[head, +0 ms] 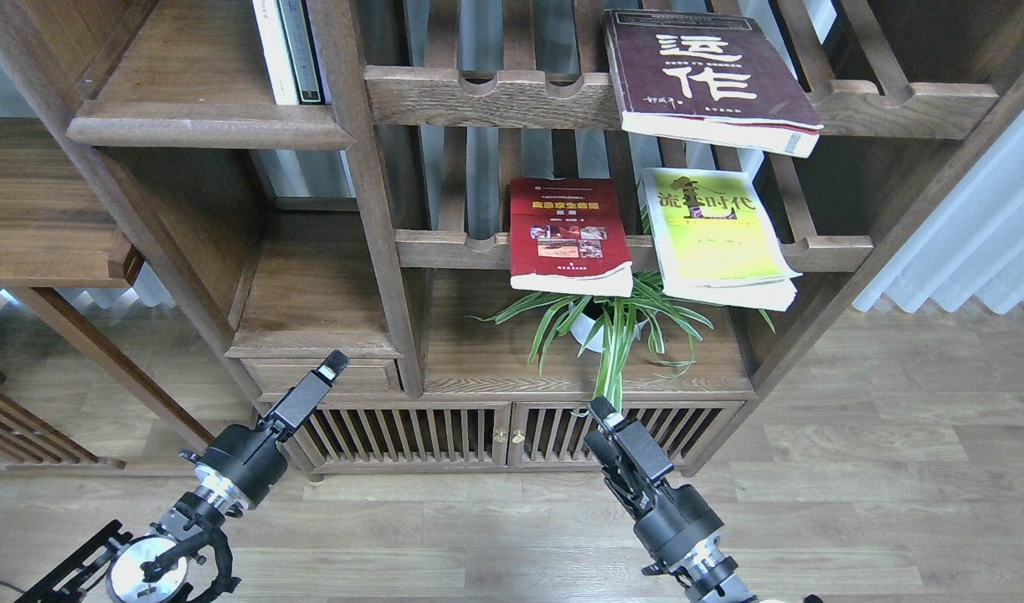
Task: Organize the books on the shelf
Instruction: 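Raise the right gripper toward the yellow-green book on the shelf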
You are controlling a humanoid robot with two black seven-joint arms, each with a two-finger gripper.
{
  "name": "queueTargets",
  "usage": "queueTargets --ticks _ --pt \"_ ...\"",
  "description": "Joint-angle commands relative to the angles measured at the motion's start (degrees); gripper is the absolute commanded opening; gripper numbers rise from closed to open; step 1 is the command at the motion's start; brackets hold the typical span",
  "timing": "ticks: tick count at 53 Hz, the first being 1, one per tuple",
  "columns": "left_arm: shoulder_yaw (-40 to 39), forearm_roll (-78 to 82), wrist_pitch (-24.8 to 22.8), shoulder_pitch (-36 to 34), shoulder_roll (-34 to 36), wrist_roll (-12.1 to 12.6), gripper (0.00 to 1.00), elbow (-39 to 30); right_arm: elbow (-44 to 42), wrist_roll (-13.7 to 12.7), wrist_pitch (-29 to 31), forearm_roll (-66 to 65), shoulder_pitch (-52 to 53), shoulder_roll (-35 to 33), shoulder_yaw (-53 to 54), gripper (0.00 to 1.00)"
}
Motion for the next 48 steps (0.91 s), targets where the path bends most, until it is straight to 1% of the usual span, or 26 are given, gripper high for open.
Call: queueTargets --ticks 1,6,11,18,25,30,33,48 --pt "-1.3 -0.1 0.0 0.1 -0.2 0.3 1.00 0.1 -0.7 0.4 0.0 0.1 -0.1 0.0 0.2 0.99" --pt "-1.6 -0.2 0.0 0.4 -0.6 1.1 1.00 0.3 -2.0 0.6 0.0 0.0 0.4 0.0 0.1 0.99" --pt "-1.5 -0.2 0.0 0.5 -0.7 1.1 1.00 0.7 -1.9 -0.1 0.0 0.0 -0.2 0.0 -0.3 0.99" --pt "-1.2 -0.1 0.0 0.4 0.1 1.1 1.00 1.4 -2.8 -0.1 0.0 0.1 -0.1 0.0 0.2 0.99" --pt "-1.2 -0.2 0.0 -0.2 0.0 1.0 1.00 4.3 -3.1 0.1 0.0 0.2 1.2 0.0 -0.3 0.99" --pt "-0.7 -0.2 0.0 -0.2 0.0 1.0 1.00 4.3 -3.8 0.3 0.0 0.1 2.3 0.0 0.1 0.99" --pt "-0.6 -0.3 0.0 -0.2 0.0 1.0 1.00 4.3 -4.8 0.9 0.0 0.2 3.7 0.0 0.2 0.99" --pt "-2.3 -0.3 0.0 -0.2 0.3 1.0 1.00 4.2 -5.4 0.9 0.0 0.3 6.8 0.0 1.6 0.99"
